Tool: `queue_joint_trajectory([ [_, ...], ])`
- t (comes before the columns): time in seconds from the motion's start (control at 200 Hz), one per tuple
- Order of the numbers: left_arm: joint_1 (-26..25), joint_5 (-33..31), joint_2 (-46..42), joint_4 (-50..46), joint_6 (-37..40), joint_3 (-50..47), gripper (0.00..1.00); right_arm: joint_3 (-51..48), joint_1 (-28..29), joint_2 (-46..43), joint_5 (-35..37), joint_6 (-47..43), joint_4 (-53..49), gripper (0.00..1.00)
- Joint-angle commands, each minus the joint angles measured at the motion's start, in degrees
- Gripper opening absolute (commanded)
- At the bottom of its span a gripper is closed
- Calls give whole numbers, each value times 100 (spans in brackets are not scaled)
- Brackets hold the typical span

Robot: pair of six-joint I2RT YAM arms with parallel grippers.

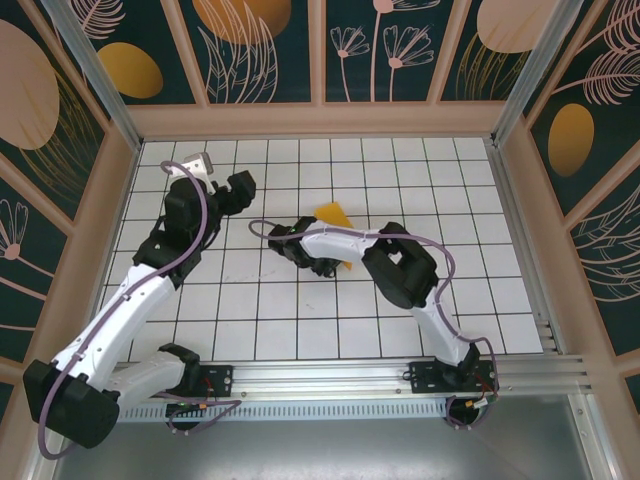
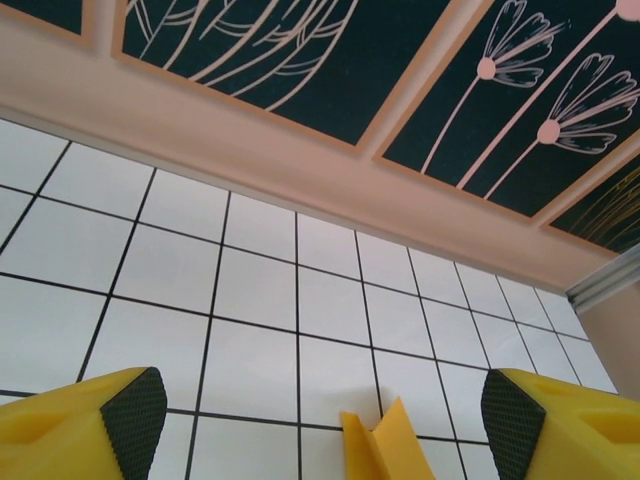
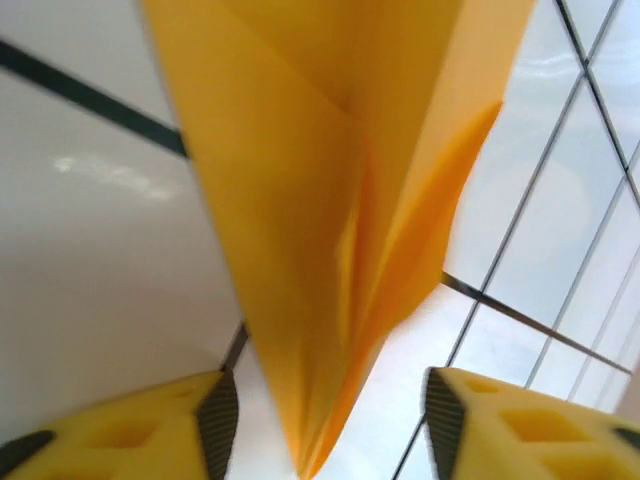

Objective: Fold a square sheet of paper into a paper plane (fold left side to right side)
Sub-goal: Turn over the paper at the center of the table, then pick up the paper from the center of the table.

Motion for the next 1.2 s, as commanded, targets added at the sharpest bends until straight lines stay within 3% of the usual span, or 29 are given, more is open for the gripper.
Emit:
queue_joint_trajectory([
  [0.0, 11, 360, 129, -85, 36, 111, 85, -357, 35, -922, -963, -147, 391, 68],
  [0.105, 11, 753, 294, -43, -139, 54, 86, -933, -3, -1716, -1512, -214, 860, 78],
  [0.21, 13, 1274, 596, 126, -354, -90, 86, -1643, -278, -2653, -2081, -211, 1494, 82],
  [0.43, -23, 3152, 2254, 767, -813, -27, 80, -3339, -1867, -4592, -3969, 10, 3601, 86],
  [0.51, -181, 3543, 2917, 1018, -917, 134, 78, -3936, -2442, -5017, -4798, 234, 4484, 87],
  [0.651, -483, 3858, 3870, 1355, -1093, 566, 76, -4673, -3314, -5190, -5795, 733, 5506, 87],
  [0.861, -636, 3792, 4819, 1423, -1314, 1168, 72, -5052, -3582, -5177, -5948, 819, 5691, 87],
  [1.061, -640, 3786, 5494, 1351, -1376, 1663, 61, -5223, -3793, -5159, -6081, 819, 5795, 87],
  [1.191, -630, 4012, 5746, 1548, -1338, 1830, 47, -5310, -4033, -5077, -6473, 866, 6036, 87],
])
